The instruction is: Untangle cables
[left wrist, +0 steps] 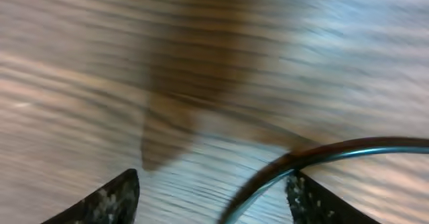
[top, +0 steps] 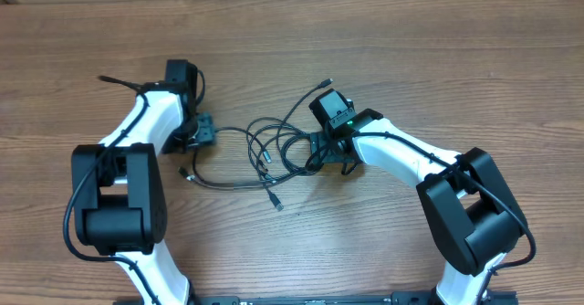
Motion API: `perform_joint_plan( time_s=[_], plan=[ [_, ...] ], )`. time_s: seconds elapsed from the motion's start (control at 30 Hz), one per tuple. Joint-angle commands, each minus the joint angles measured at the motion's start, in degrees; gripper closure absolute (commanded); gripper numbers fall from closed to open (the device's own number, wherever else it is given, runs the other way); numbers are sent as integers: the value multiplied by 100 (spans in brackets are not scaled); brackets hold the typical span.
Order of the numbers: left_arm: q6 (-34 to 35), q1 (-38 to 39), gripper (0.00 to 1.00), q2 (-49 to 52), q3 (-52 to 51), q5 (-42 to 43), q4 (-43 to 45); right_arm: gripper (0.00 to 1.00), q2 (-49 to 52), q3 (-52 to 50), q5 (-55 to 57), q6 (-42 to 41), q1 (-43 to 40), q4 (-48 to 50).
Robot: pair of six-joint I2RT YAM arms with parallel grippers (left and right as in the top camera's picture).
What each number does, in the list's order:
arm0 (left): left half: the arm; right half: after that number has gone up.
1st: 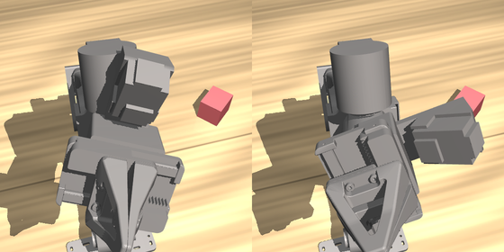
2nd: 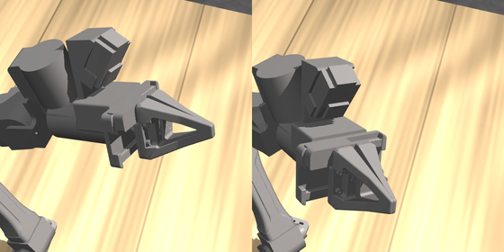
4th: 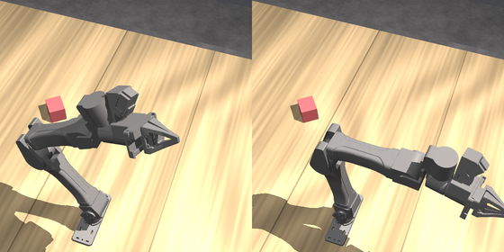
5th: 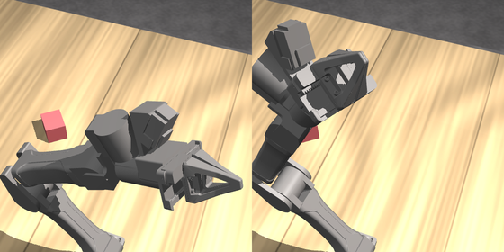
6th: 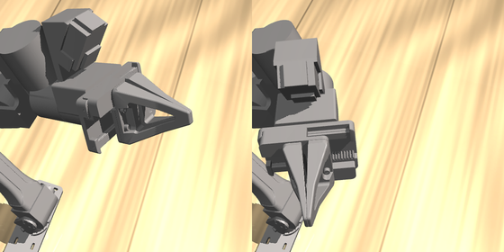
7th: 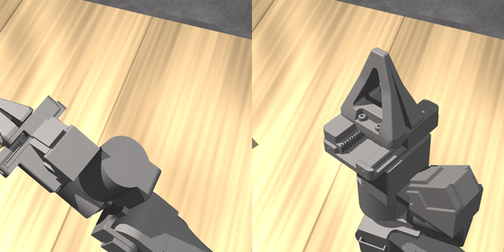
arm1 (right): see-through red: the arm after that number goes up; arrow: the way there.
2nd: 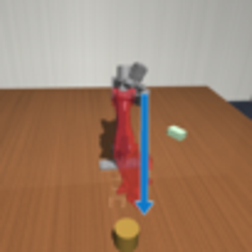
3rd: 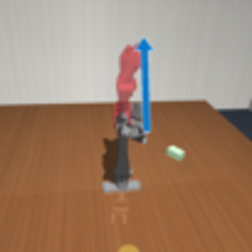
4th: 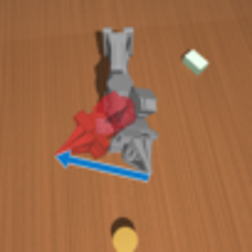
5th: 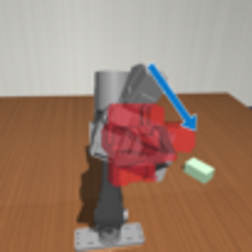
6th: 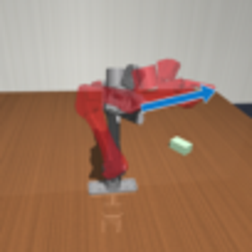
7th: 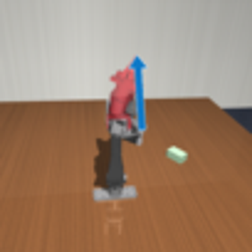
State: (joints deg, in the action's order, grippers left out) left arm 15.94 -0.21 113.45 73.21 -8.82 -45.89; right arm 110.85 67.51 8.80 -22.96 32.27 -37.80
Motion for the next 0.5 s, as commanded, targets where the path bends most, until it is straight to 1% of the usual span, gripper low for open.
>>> perform_joint_plan(
  time_s=[0.0,0.1,0.23,0.33,0.47],
  plan=[
    [708,-678,24,885,-269,-815,-190,12,566,-389,424,28,-90,-199],
    [743,-1248,21,1172,-269,-295,-251,12,566,-398,426,28,-90,-192],
    [743,-2017,11,1364,-271,503,-315,12,566,-417,426,28,-90,-173],
    [623,-2157,11,1362,-271,846,-289,12,566,-417,426,28,-90,-166],
    [549,-1980,12,1298,-247,844,-297,14,566,-417,424,31,-90,-170]
  ],
)
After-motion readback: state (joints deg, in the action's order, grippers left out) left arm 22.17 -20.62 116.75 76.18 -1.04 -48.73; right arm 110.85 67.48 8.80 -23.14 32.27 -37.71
